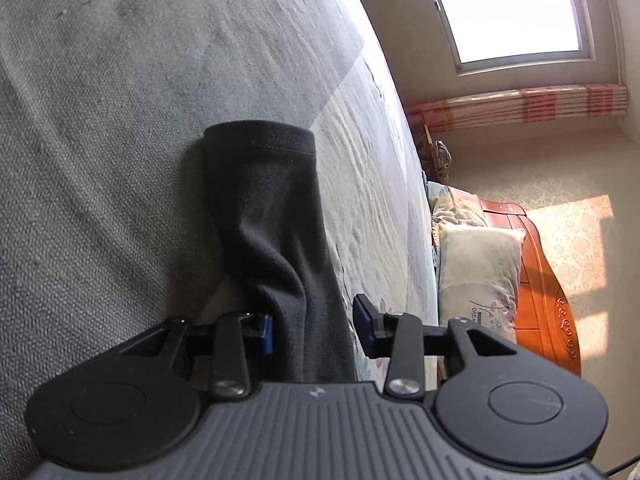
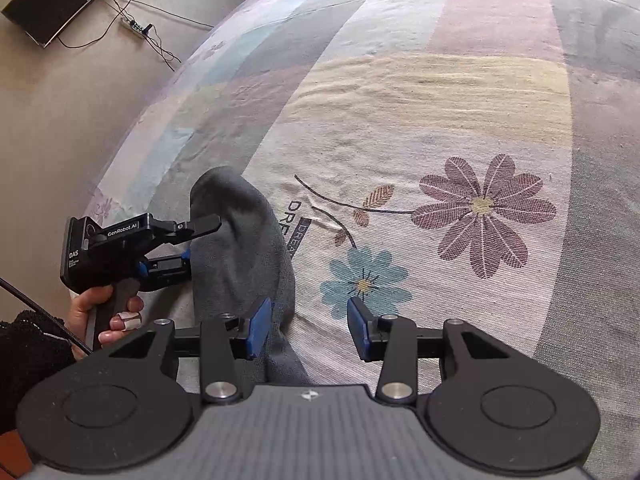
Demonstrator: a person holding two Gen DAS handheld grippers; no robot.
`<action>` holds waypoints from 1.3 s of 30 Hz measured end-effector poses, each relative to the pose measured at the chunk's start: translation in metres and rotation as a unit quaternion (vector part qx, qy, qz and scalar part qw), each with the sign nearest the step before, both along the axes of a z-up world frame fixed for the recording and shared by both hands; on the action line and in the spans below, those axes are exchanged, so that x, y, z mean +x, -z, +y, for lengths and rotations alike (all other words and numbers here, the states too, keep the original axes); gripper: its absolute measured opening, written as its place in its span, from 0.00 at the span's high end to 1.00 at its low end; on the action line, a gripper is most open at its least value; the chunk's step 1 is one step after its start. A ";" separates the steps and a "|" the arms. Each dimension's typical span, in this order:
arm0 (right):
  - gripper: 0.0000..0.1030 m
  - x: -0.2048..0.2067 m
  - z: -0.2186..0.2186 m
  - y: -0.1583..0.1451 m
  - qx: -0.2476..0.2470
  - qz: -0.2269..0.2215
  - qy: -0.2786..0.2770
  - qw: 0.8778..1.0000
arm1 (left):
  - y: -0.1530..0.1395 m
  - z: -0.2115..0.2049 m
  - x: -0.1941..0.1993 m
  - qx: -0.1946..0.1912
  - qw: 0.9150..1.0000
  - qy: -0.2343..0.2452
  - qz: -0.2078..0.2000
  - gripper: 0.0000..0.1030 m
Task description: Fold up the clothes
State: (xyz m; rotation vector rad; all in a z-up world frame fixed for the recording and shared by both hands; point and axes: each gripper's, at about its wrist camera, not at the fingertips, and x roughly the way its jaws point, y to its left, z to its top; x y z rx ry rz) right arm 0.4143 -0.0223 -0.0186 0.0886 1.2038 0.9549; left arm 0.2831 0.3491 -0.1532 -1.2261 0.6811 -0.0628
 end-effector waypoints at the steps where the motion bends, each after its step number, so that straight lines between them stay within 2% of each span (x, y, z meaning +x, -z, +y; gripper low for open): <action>1: 0.54 -0.001 0.000 0.001 0.000 0.002 0.001 1.000 | 0.000 0.001 0.007 0.002 1.000 0.003 -0.001 0.63; 4: 0.54 -0.004 -0.001 0.003 -0.003 0.003 0.003 1.000 | 0.003 0.003 0.022 0.022 1.000 0.010 0.003 0.76; 5: 0.54 -0.006 -0.001 0.003 -0.003 0.003 0.003 1.000 | 0.005 0.003 0.024 0.032 0.999 0.011 0.014 0.87; 6: 0.54 -0.008 -0.002 0.003 -0.004 0.004 0.004 1.000 | 0.008 0.004 0.023 0.029 0.999 0.009 0.018 0.90; 8: 0.54 -0.011 -0.003 0.003 -0.006 0.004 0.004 1.000 | 0.007 0.005 0.020 0.025 0.999 0.004 0.021 0.90; 11: 0.54 -0.015 -0.007 -0.001 -0.007 0.002 0.003 1.000 | -0.004 0.000 0.023 0.040 0.998 0.004 0.039 0.92; 14: 0.54 -0.016 -0.013 -0.004 -0.009 -0.003 0.006 1.000 | -0.019 -0.003 0.017 0.040 0.999 0.006 0.034 0.93; 22: 0.53 -0.022 -0.026 -0.005 -0.007 0.000 0.022 1.000 | -0.050 -0.012 -0.006 0.091 0.996 0.000 0.023 0.94; 25: 0.52 -0.025 -0.026 -0.004 -0.005 -0.001 0.017 1.000 | -0.037 -0.009 0.001 0.081 0.996 -0.004 0.038 0.93; 27: 0.52 -0.027 -0.027 -0.002 -0.004 -0.001 0.015 1.000 | -0.015 -0.003 0.004 0.039 0.998 -0.016 0.052 0.76; 28: 0.52 -0.028 -0.028 -0.001 -0.002 0.000 0.016 1.000 | -0.003 -0.001 0.002 0.012 0.998 -0.029 0.053 0.76; 29: 0.51 -0.029 -0.030 -0.001 0.000 0.001 0.018 1.000 | 0.004 0.001 -0.001 -0.004 0.998 -0.045 0.040 0.72; 30: 0.50 -0.030 -0.031 0.000 0.002 0.002 0.019 1.000 | 0.008 0.001 -0.001 -0.005 0.998 -0.055 0.028 0.72; 32: 0.50 -0.032 -0.034 0.002 -0.001 0.002 0.018 1.000 | 0.010 -0.001 0.004 0.012 0.998 -0.058 0.015 0.72; 34: 0.50 -0.034 -0.039 0.005 -0.010 0.000 0.015 1.000 | 0.010 -0.003 0.007 0.023 0.998 -0.062 0.021 0.80; 35: 0.50 -0.035 -0.041 0.007 -0.015 0.000 0.016 1.000 | 0.011 -0.004 0.008 0.028 0.997 -0.064 0.025 0.91; 38: 0.50 -0.036 -0.050 0.010 -0.021 0.005 0.030 0.999 | 0.012 -0.007 0.011 0.042 0.996 -0.070 0.036 0.94; 39: 0.50 -0.036 -0.052 0.010 -0.021 0.007 0.035 0.999 | 0.008 -0.009 0.012 0.048 0.996 -0.070 0.038 0.98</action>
